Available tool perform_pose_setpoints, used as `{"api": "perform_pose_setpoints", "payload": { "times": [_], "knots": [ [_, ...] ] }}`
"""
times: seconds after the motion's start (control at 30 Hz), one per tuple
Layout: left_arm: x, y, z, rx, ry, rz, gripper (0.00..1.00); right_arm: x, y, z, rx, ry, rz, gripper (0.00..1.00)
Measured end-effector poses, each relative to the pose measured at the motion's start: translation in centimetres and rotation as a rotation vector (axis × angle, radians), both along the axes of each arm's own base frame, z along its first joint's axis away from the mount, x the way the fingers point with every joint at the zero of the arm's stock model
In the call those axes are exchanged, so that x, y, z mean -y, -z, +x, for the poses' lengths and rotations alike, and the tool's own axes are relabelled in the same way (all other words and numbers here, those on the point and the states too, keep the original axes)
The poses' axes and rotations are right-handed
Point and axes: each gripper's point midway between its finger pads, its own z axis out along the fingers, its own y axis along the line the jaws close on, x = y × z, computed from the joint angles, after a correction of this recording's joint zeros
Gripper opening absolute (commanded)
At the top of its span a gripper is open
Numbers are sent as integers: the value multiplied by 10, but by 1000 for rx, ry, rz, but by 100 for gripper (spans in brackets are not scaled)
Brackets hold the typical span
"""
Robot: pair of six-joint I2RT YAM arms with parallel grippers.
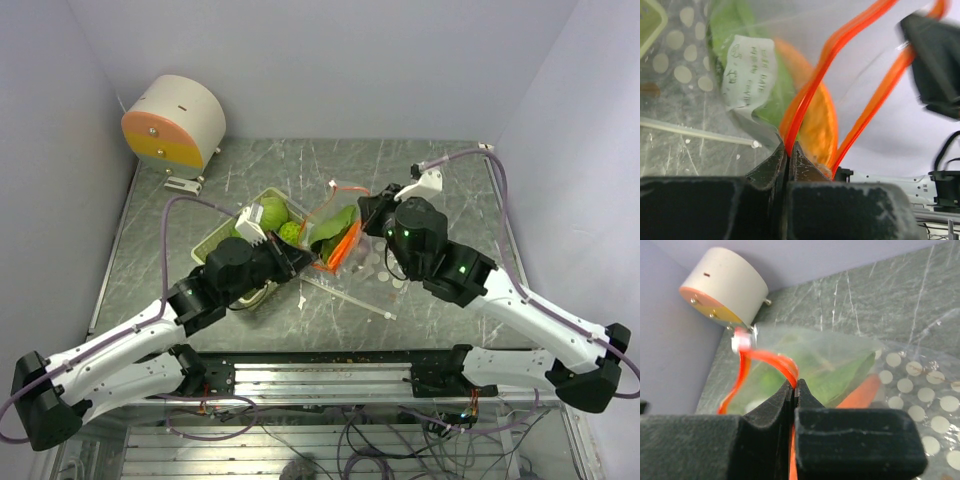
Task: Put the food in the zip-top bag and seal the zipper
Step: Adjust the zipper food storage bag at the center of the board.
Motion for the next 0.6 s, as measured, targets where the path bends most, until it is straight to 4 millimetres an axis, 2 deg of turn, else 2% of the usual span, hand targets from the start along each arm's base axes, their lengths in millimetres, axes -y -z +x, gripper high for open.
{"api": "perform_pose_setpoints", "payload": {
  "times": [0.07,0.13,0.2,0.27,0.33,0.4,0.5,0.6],
  "knots": [
    [-3,-16,3,25,-11,26,9,4,8,-7,-15,-24,-19,0],
    [-4,-50,6,84,-18,15,8,2,12,-16,-19,-95,-46,0],
    [-4,-78,8,137,-21,-4,8,-5,9,-27,-11,-189,-62,0],
    [-2,-90,10,165,-21,-12,9,-16,7,-40,-1,-303,-77,0],
    [1,-89,12,166,-18,-8,9,-23,11,-52,-4,-396,-105,2],
    [8,-81,15,155,-5,2,9,-25,17,-59,-16,-444,-141,14],
    [22,-60,17,115,40,35,8,-20,26,-65,-32,-472,-193,32],
    [33,-33,13,64,98,76,8,-8,16,-71,7,-473,-205,36]
  ]
}}
